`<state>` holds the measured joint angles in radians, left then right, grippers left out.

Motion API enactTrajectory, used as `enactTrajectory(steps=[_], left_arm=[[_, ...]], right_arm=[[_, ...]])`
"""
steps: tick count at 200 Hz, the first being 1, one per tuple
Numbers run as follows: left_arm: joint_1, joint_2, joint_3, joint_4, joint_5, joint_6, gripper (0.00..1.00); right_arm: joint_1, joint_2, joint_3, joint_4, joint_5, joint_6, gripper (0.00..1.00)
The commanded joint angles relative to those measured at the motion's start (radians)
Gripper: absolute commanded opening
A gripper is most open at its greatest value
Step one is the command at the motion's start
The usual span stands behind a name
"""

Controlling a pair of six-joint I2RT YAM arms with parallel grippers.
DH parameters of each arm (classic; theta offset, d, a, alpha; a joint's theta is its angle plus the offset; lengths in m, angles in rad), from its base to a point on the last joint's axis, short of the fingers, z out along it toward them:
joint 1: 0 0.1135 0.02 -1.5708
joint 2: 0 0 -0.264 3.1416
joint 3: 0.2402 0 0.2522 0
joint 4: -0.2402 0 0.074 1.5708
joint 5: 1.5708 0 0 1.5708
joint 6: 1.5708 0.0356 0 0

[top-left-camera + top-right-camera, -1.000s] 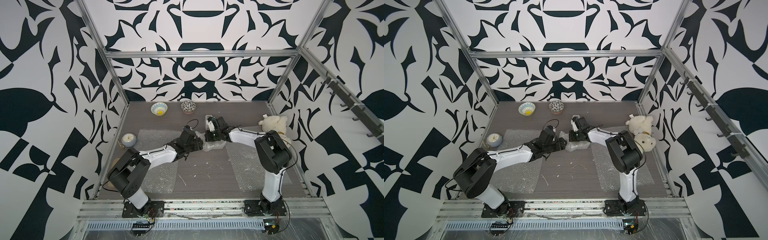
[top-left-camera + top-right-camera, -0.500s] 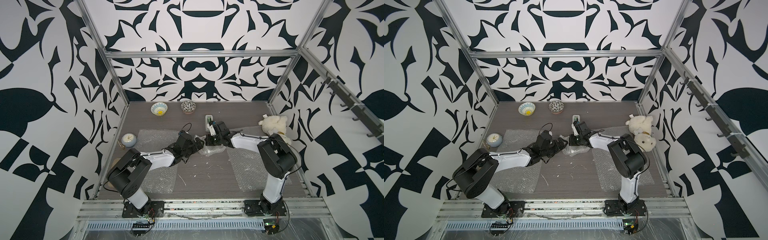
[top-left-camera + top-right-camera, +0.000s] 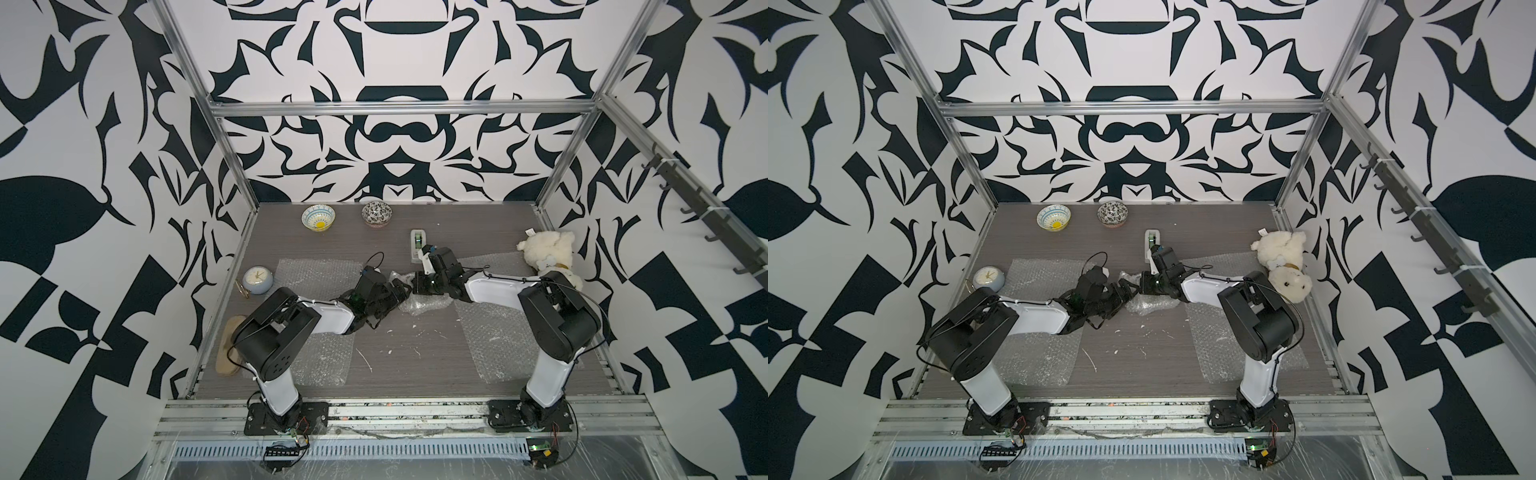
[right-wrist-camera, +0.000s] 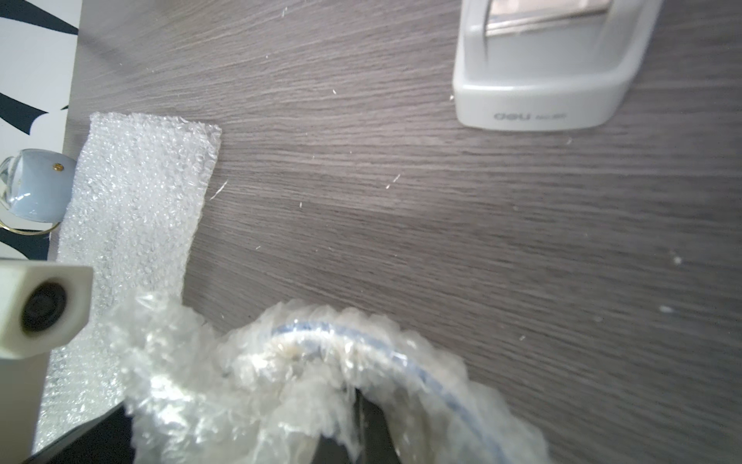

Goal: Wrap bowls in bubble wrap
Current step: Wrap the bowl in bubble wrap.

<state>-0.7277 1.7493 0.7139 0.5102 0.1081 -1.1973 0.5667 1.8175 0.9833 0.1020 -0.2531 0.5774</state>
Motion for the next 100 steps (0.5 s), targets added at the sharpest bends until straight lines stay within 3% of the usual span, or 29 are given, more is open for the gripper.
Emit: enactTrajectory(steps=[1, 19, 42, 65, 100], left_arm=[[-0.010, 0.063, 0.025, 0.016, 0.048, -0.007, 0.87], [-0.009, 0.090, 0.033, -0.006, 0.050, 0.000, 0.86], [0.005, 0.087, 0.024, -0.055, 0.025, 0.028, 0.63], [0.030, 0.079, 0.015, -0.110, 0.013, 0.075, 0.48], [0.067, 0.073, 0.060, -0.219, 0.029, 0.181, 0.45]], right_arm=[[0.011, -0.020, -0.025, -0.052, 0.020, 0.013, 0.00], [0.013, -0.020, -0.025, -0.052, 0.020, 0.011, 0.00], [0.012, -0.040, -0.032, -0.065, 0.033, 0.005, 0.00], [0.010, -0.071, -0.032, -0.088, 0.039, -0.006, 0.01], [-0.008, -0.121, -0.023, -0.122, 0.008, -0.023, 0.17]])
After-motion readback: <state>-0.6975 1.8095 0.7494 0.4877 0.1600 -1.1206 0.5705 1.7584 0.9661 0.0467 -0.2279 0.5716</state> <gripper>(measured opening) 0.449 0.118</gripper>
